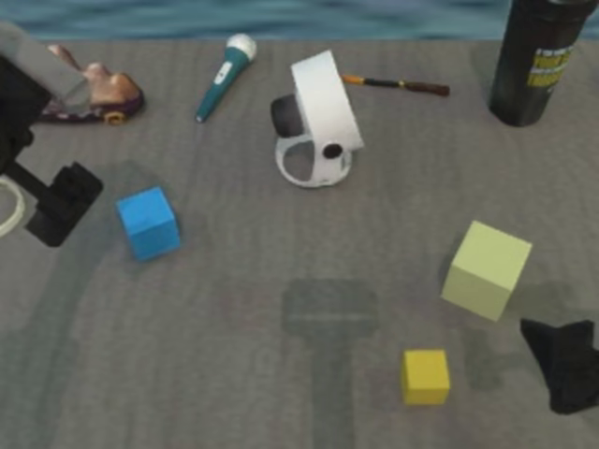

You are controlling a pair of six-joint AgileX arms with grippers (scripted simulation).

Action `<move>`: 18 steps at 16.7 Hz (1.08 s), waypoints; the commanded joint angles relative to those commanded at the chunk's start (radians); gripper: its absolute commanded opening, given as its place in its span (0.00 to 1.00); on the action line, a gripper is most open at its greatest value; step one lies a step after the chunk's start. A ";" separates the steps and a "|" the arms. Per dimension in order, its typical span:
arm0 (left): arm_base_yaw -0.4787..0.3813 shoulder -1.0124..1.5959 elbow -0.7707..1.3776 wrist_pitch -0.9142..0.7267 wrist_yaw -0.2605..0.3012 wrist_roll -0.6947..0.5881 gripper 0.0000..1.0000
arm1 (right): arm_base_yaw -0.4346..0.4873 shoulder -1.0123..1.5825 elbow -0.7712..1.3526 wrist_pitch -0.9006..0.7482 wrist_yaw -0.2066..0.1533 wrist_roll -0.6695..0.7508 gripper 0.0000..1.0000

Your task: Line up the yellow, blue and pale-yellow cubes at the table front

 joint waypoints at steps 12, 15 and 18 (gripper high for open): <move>-0.089 0.822 0.702 -0.427 -0.002 0.324 1.00 | -0.468 -0.591 -0.370 0.410 0.014 -0.288 1.00; -0.090 0.830 0.710 -0.430 -0.002 0.328 1.00 | -0.475 -0.599 -0.372 0.416 0.014 -0.291 1.00; -0.085 0.828 0.705 -0.425 -0.002 0.327 1.00 | -0.475 -0.599 -0.372 0.416 0.014 -0.291 1.00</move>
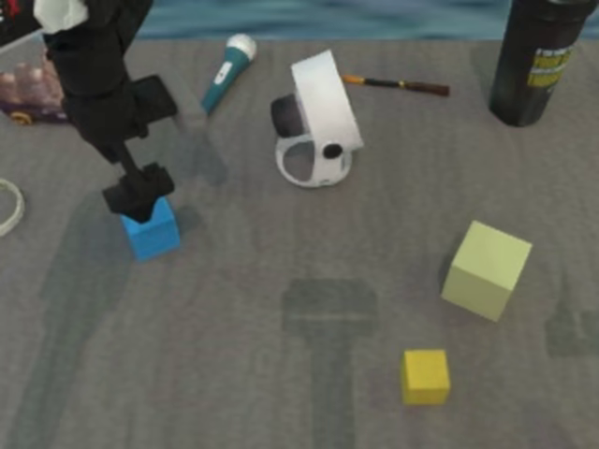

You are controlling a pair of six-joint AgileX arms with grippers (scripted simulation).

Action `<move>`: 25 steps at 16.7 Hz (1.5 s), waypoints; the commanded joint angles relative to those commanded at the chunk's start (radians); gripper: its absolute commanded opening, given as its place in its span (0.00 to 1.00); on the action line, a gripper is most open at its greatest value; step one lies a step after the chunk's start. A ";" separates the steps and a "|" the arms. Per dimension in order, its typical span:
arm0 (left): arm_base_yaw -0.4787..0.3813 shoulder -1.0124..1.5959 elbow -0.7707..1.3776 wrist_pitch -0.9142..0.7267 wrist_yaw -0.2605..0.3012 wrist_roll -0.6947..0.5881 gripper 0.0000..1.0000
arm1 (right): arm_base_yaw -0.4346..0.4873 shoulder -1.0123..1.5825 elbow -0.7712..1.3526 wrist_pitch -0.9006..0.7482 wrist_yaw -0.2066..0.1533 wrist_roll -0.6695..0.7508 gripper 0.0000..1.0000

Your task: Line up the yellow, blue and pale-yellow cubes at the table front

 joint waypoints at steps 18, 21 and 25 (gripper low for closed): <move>-0.003 0.105 -0.193 0.297 0.001 0.003 0.62 | 0.000 0.000 0.000 0.000 0.000 0.000 1.00; -0.003 0.105 -0.193 0.297 0.001 0.003 0.40 | 0.000 0.000 0.000 0.000 0.000 0.000 1.00; -0.003 0.105 -0.193 0.297 0.001 0.003 0.10 | 0.000 0.000 0.000 0.000 0.000 0.000 1.00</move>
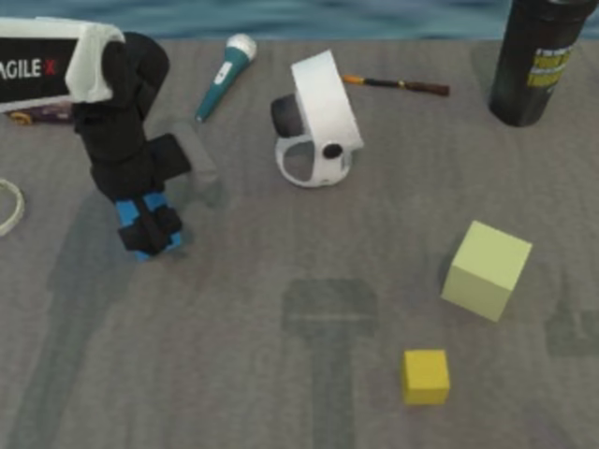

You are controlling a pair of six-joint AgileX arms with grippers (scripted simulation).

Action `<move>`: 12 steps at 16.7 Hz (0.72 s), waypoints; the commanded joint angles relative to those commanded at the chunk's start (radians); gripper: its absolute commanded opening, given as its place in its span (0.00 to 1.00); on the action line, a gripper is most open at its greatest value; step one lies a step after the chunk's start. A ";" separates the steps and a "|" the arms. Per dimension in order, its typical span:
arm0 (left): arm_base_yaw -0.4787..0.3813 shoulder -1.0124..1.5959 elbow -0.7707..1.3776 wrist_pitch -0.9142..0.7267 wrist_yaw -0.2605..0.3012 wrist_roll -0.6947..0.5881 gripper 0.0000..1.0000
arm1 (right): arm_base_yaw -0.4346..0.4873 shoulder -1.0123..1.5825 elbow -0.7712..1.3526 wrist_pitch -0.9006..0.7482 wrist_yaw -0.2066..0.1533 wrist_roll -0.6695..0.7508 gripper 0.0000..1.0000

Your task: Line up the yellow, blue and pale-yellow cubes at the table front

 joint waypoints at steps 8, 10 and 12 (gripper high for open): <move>0.000 0.000 0.000 0.000 0.000 0.000 0.00 | 0.000 0.000 0.000 0.000 0.000 0.000 1.00; 0.000 -0.026 0.001 -0.018 0.010 -0.009 0.00 | 0.000 0.000 0.000 0.000 0.000 0.000 1.00; 0.001 -0.031 0.015 -0.035 0.010 -0.008 0.00 | 0.000 0.000 0.000 0.000 0.000 0.000 1.00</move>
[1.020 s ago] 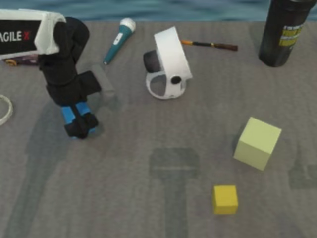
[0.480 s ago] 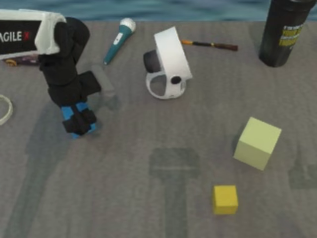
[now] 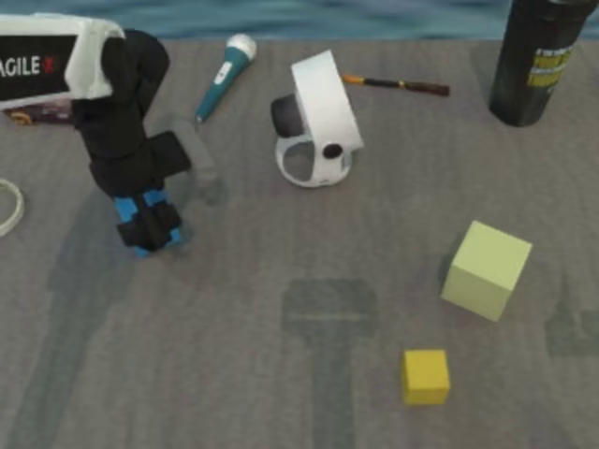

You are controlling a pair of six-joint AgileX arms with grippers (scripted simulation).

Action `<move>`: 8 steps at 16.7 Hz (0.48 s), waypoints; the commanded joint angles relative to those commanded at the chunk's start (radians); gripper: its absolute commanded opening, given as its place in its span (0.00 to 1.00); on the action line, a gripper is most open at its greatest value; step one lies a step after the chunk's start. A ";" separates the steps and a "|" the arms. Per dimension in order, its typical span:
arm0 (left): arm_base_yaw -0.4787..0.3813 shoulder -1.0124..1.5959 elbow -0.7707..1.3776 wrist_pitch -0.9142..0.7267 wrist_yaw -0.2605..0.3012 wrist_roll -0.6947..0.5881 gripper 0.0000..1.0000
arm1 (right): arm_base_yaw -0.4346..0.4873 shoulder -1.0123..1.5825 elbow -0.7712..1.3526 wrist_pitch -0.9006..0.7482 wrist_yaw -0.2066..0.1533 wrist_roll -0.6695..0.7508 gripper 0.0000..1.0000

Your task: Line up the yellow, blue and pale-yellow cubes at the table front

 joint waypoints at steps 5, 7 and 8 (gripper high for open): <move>0.014 -0.051 0.102 -0.166 -0.001 -0.002 0.00 | 0.000 0.000 0.000 0.000 0.000 0.000 1.00; 0.017 -0.072 0.134 -0.211 -0.001 -0.003 0.00 | 0.000 0.000 0.000 0.000 0.000 0.000 1.00; 0.018 -0.077 0.140 -0.218 -0.001 -0.004 0.00 | 0.000 0.000 0.000 0.000 0.000 0.000 1.00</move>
